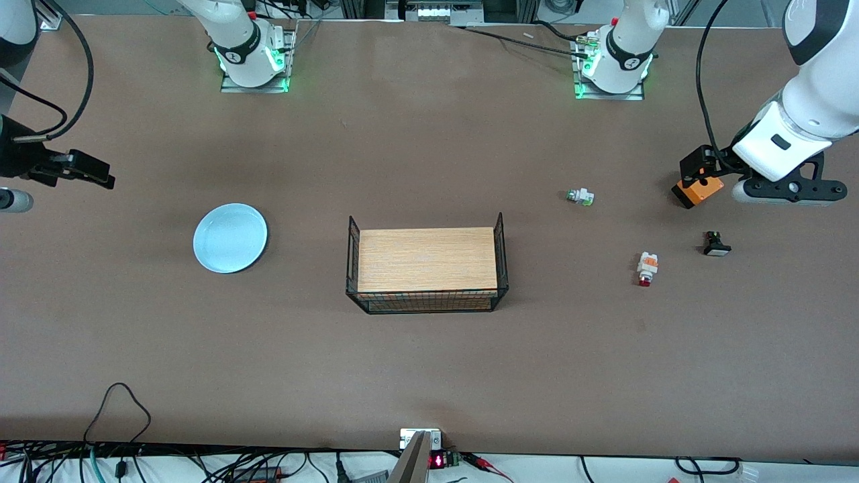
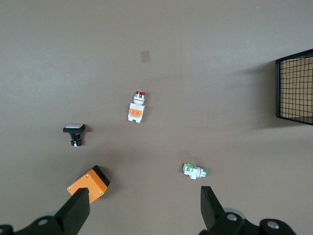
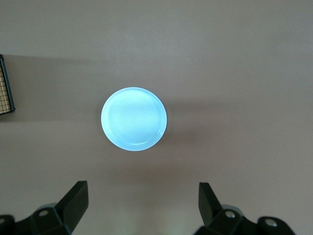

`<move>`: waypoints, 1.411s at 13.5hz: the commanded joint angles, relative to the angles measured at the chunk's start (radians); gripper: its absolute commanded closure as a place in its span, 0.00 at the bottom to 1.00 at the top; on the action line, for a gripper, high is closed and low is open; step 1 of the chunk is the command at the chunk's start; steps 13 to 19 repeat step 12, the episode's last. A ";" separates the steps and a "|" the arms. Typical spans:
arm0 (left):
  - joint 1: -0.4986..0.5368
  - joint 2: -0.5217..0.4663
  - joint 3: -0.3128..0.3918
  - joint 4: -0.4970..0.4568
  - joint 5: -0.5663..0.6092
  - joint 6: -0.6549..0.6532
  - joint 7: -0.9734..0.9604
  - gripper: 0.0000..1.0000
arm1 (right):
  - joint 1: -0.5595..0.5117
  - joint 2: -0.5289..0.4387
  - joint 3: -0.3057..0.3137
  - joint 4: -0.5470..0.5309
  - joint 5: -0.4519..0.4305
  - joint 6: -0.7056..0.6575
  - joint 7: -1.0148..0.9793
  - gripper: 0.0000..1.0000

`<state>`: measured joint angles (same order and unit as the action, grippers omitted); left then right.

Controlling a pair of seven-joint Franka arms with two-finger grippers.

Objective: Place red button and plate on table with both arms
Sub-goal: 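Open the right gripper and withdraw it from the plate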

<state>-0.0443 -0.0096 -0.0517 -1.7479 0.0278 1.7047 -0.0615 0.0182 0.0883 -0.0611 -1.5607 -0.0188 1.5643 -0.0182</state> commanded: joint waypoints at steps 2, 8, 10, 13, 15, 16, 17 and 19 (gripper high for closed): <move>-0.008 -0.006 0.001 0.016 0.021 -0.027 0.003 0.00 | 0.000 -0.047 -0.002 -0.030 -0.001 -0.006 -0.019 0.00; -0.008 -0.004 0.001 0.021 0.021 -0.028 0.003 0.00 | -0.003 -0.042 0.000 -0.015 -0.001 -0.007 -0.008 0.00; -0.008 -0.004 0.001 0.021 0.021 -0.028 0.003 0.00 | 0.000 -0.044 0.000 -0.015 -0.001 -0.009 -0.008 0.00; -0.008 -0.004 0.001 0.021 0.021 -0.028 0.003 0.00 | -0.001 -0.044 0.000 -0.015 -0.001 -0.009 -0.011 0.00; -0.008 -0.004 0.001 0.021 0.021 -0.028 0.003 0.00 | -0.001 -0.044 0.000 -0.015 -0.001 -0.009 -0.011 0.00; -0.008 -0.004 0.001 0.021 0.021 -0.028 0.003 0.00 | -0.001 -0.044 0.000 -0.015 -0.001 -0.009 -0.011 0.00; -0.008 -0.004 0.001 0.021 0.021 -0.028 0.003 0.00 | -0.001 -0.044 0.000 -0.015 -0.001 -0.009 -0.011 0.00; -0.008 -0.004 0.001 0.021 0.021 -0.028 0.003 0.00 | -0.001 -0.044 0.000 -0.015 -0.001 -0.009 -0.011 0.00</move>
